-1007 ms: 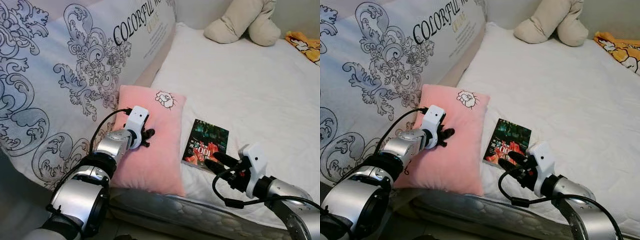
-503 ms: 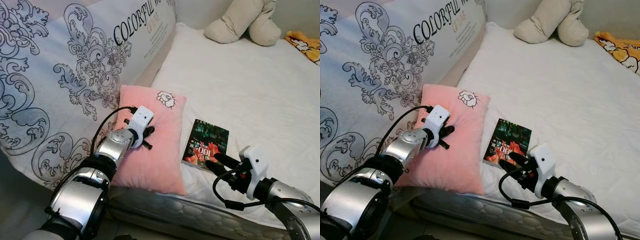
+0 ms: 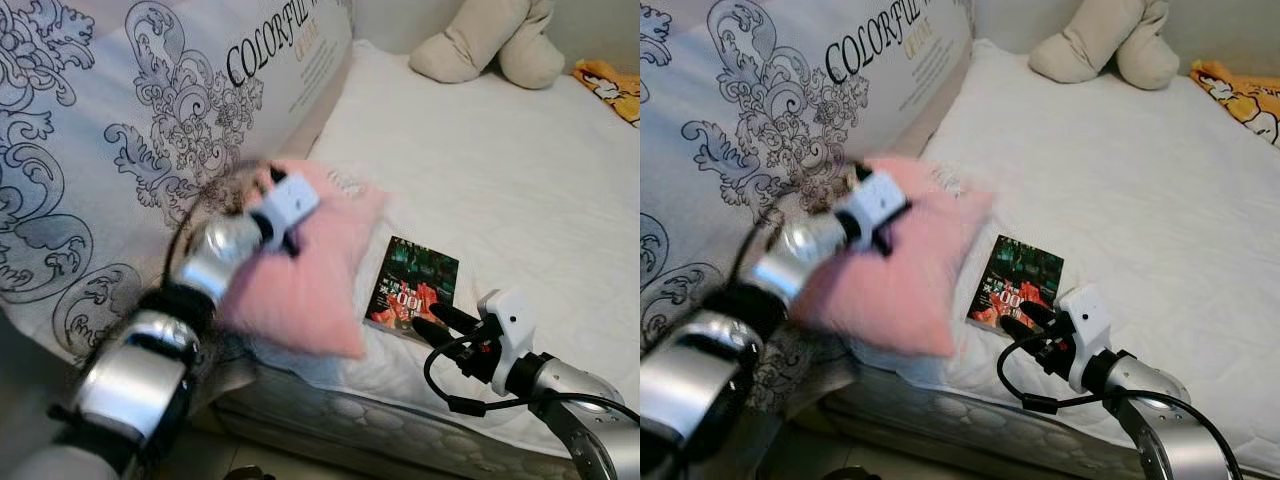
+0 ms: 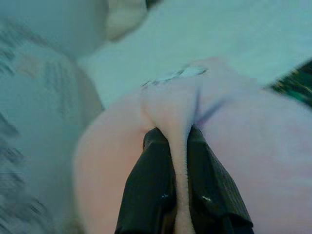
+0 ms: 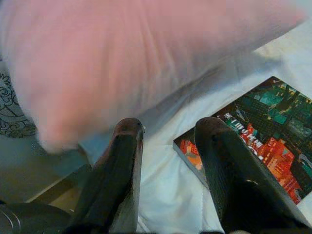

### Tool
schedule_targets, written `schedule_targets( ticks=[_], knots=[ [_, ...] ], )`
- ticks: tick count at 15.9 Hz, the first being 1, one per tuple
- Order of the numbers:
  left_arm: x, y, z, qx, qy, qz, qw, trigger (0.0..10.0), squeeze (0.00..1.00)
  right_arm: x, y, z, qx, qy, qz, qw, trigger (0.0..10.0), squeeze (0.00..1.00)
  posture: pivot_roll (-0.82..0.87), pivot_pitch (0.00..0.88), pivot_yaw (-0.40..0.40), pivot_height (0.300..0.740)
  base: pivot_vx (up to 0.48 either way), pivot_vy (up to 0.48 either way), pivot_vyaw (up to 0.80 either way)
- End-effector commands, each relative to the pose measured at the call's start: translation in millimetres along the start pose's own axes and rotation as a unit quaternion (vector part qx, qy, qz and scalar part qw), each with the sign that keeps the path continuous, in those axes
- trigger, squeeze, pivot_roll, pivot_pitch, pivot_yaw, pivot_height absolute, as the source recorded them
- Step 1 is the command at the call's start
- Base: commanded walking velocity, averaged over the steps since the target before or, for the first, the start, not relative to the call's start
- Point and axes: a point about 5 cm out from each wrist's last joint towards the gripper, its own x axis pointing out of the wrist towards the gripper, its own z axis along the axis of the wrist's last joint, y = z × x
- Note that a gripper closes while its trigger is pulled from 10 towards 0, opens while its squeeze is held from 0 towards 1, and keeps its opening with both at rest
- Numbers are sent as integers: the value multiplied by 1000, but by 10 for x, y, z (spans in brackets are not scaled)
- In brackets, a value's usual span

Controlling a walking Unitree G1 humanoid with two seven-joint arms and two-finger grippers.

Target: Clean up the room

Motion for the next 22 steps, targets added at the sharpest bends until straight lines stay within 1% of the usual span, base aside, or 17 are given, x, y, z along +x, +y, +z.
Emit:
schedule_targets(
  ticks=[1, 3, 5, 6, 7, 8, 10, 11, 12, 13, 15, 18, 20, 21, 22],
  knots=[
    [35, 167, 284, 33, -51, 27, 998, 0, 0, 19, -7, 15, -4, -7, -6, 1000, 10000, 0, -96, 0, 3, 740, 0, 0, 0],
    [51, 280, 385, 47, -62, 59, 995, 0, 0, 31, 8, 22, -3, -10, -5, 1000, 10000, 0, -99, 0, 8, 740, 0, 0, 0],
    [79, 312, 416, 47, -56, 68, 995, 0, 0, 23, 15, 21, -3, -11, -5, 1000, 10000, 0, -100, 0, 12, 740, 0, 0, 0],
    [110, 291, 390, 48, -39, 71, 996, 0, 0, 9, 11, 10, -1, -10, -8, 1000, 10000, 0, -104, 0, 14, 740, 0, 0, 0],
    [115, 286, 381, 49, -36, 74, 995, 0, 0, 6, 11, 8, -1, -10, -9, 1000, 10000, 0, -106, 0, 14, 740, 0, 0, 0],
    [136, 228, 327, 53, -23, 71, 996, 0, 0, -7, 19, 10, 0, -10, -10, 1000, 10000, 0, -120, 0, 17, 740, 0, 0, 0],
    [161, 93, 238, 51, -13, 55, 997, 0, 0, -19, 43, 11, -1, -9, -8, 1000, 10000, 0, -139, 1, 27, 740, 0, 0, 0],
    [166, 50, 205, 48, -9, 51, 998, 0, 0, -22, 50, 13, -2, -9, -8, 1000, 10000, 0, -139, 1, 27, 740, 0, 0, 0],
    [170, -47, 125, 46, 2, 48, 998, 0, 0, -33, 73, 30, -4, -10, -7, 1000, 10000, 0, -167, 19, 35, 740, 0, 0, 0],
    [166, -121, 53, 49, 13, 48, 998, 0, 0, -44, 96, 47, -6, -11, -6, 1000, 10000, 0, -186, 32, 38, 740, 0, 0, 0],
    [139, -171, -71, 55, 37, 74, 995, 0, 0, -100, 147, 48, -9, -5, -4, 1000, 10000, 0, -218, 59, 36, 740, 0, 0, 0],
    [130, -129, -76, 67, 40, 95, 993, 0, 0, -157, 176, 52, -12, 2, -2, 1000, 10000, 0, -249, 89, 27, 740, 0, 0, 0],
    [126, 10, -22, 92, 44, 115, 988, 0, 0, -209, 191, 115, -16, 4, 0, 1000, 10000, 0, -268, 119, 19, 740, 0, 0, 0],
    [124, 51, -1, 96, 43, 122, 987, 0, 0, -216, 192, 131, -16, 2, 1, 1000, 10000, 0, -269, 122, 18, 740, 0, 0, 0],
    [116, 135, 34, 103, 43, 132, 985, 0, 0, -225, 204, 165, -14, -1, 2, 1000, 10000, 0, -267, 146, 16, 740, 0, 0, 0]
  ],
)
